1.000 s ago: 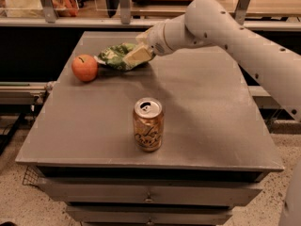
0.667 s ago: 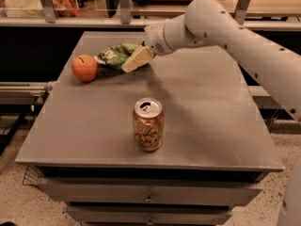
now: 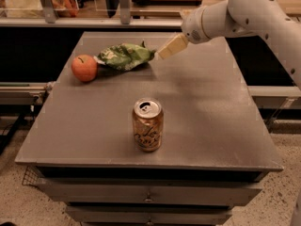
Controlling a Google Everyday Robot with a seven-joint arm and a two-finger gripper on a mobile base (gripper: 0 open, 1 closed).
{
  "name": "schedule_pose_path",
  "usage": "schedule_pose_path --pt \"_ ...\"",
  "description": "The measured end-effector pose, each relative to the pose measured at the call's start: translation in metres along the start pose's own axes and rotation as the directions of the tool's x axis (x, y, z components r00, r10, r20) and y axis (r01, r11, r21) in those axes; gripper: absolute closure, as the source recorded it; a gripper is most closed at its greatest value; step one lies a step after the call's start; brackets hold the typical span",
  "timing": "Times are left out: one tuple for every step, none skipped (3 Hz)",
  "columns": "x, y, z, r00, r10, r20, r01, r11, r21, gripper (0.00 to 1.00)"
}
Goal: Move green jalapeno chip bag near apple
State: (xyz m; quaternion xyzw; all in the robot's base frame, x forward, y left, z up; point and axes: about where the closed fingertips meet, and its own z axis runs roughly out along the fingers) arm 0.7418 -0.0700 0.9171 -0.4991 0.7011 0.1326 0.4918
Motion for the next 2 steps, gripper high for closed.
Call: schedule_pose_path --pt "0.0146 -0.0507 -0.0686 1.000 0.014 -0.004 -0.014 0.9936 0.112 0.00" --pt "0.0146 -0.0506 -0.0685 1.000 0.014 -0.004 -0.014 0.9936 0.112 0.00"
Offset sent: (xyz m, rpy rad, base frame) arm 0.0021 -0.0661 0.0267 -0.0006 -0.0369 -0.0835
